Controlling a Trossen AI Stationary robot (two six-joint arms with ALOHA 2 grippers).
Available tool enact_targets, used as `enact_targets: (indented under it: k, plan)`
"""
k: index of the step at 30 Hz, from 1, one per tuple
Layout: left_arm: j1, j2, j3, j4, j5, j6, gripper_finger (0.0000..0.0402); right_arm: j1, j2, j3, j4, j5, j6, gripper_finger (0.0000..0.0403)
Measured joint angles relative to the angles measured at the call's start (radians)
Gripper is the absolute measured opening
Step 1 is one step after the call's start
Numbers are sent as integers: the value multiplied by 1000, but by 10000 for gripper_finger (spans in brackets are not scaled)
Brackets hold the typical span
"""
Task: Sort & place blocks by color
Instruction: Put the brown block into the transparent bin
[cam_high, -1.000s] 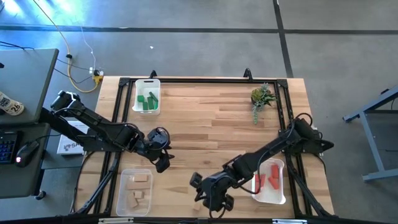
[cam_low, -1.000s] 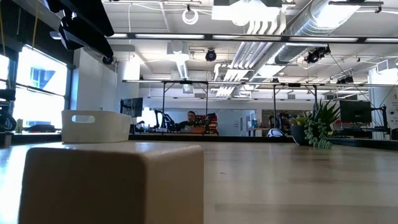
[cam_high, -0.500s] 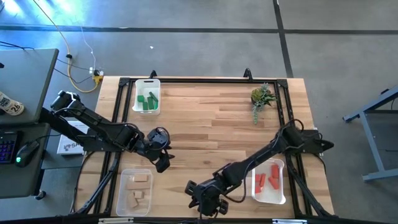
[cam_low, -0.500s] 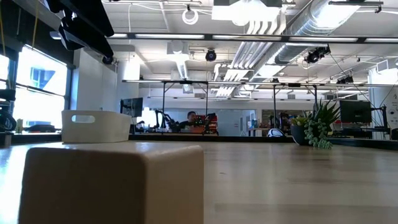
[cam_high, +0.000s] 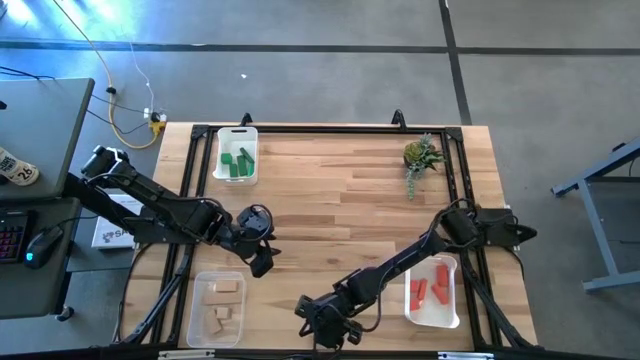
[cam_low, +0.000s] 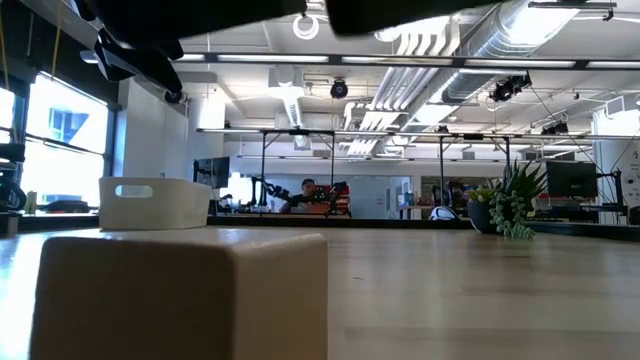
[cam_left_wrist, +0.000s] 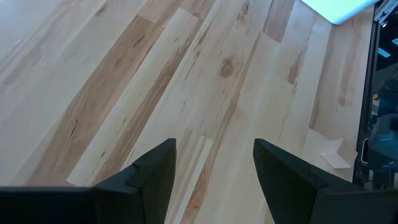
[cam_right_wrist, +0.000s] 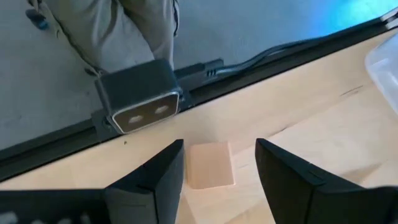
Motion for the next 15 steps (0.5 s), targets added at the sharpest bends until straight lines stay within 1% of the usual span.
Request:
enact_targets:
  k: [6,15]
  plan:
    - [0,0,0,0,-1,0,202,-20,0,0,2,-10,0,184]
    - [0,0,0,0,-3,2,202,-43,34,0,7,-73,0,184]
